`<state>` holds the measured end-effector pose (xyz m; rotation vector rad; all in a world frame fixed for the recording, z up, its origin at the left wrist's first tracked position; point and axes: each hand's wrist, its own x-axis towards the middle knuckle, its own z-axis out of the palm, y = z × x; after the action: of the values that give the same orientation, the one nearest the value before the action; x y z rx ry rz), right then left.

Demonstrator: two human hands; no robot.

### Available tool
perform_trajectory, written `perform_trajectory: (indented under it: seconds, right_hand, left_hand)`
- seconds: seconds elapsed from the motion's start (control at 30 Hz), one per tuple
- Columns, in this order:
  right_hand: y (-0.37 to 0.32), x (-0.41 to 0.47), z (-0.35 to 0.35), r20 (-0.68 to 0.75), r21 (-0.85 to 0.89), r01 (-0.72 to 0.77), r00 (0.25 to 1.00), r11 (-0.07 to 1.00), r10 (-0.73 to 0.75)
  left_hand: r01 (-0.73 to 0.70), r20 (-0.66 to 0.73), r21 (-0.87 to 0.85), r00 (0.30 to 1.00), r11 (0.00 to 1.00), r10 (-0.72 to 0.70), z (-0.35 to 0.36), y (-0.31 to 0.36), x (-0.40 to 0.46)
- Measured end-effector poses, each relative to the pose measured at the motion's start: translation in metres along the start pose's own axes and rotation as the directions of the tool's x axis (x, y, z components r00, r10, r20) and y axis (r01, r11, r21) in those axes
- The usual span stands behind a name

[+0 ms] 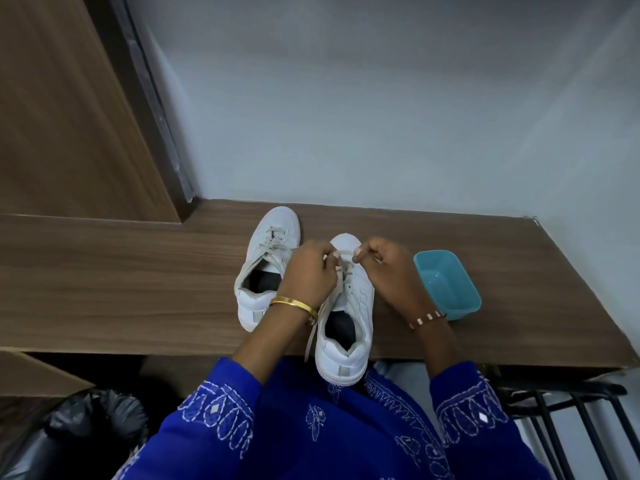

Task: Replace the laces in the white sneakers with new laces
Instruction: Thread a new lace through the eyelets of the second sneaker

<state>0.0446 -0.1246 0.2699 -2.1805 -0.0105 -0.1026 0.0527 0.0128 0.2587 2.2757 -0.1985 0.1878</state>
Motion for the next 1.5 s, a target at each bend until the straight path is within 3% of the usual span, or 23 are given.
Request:
perform_trajectory:
  seconds: [0.2,0.3,0.4,0.53,0.7,0.97,1.27,1.43,1.5]
  right_hand:
    - [0.016,-0.004,-0.018,0.022,-0.031,-0.073,0.997,0.997,0.073]
    - [0.013,-0.006,-0.017,0.006,-0.063,-0.023,1.000,0.998,0.023]
    - [0.010,-0.005,-0.005,0.015,-0.063,0.026,1.000,0.998,-0.025]
    - [0.005,-0.005,0.003,0.010,-0.081,0.034,0.999,0.996,-0.033]
    - [0.009,-0.006,-0.003,-0.069,-0.114,0.015,0.997,0.993,-0.023]
    - [0.008,-0.006,0.000,-0.077,-0.048,0.020,0.997,0.999,-0.024]
    - [0.012,-0.005,-0.006,-0.158,-0.054,-0.054,0.986,0.997,0.045]
    - [0.005,-0.004,0.002,-0.162,-0.056,0.010,0.987,0.998,-0.019]
    - [0.005,-0.002,0.005,-0.209,-0.031,0.009,0.978,0.999,-0.015]
  left_hand:
    - [0.115,-0.089,0.065,0.990,0.991,-0.109,-0.013,-0.016,0.007]
    - [0.087,-0.073,0.091,0.994,0.992,-0.080,-0.011,-0.016,0.006]
    - [0.036,0.014,-0.069,0.999,0.997,-0.035,-0.003,-0.003,-0.004]
    - [0.092,0.084,-0.291,0.994,0.952,-0.070,0.011,0.010,-0.010]
    - [0.115,0.078,-0.210,0.992,0.971,-0.101,0.015,-0.001,-0.008]
    - [0.054,0.169,-0.233,0.986,0.971,-0.015,0.015,0.006,-0.007]
    - [0.159,0.018,-0.208,0.987,0.965,-0.159,0.003,-0.011,0.000]
    - [0.081,0.154,-0.224,0.987,0.971,-0.047,0.010,-0.001,-0.004]
    - [0.076,0.148,-0.215,0.988,0.974,-0.045,0.014,0.005,-0.005]
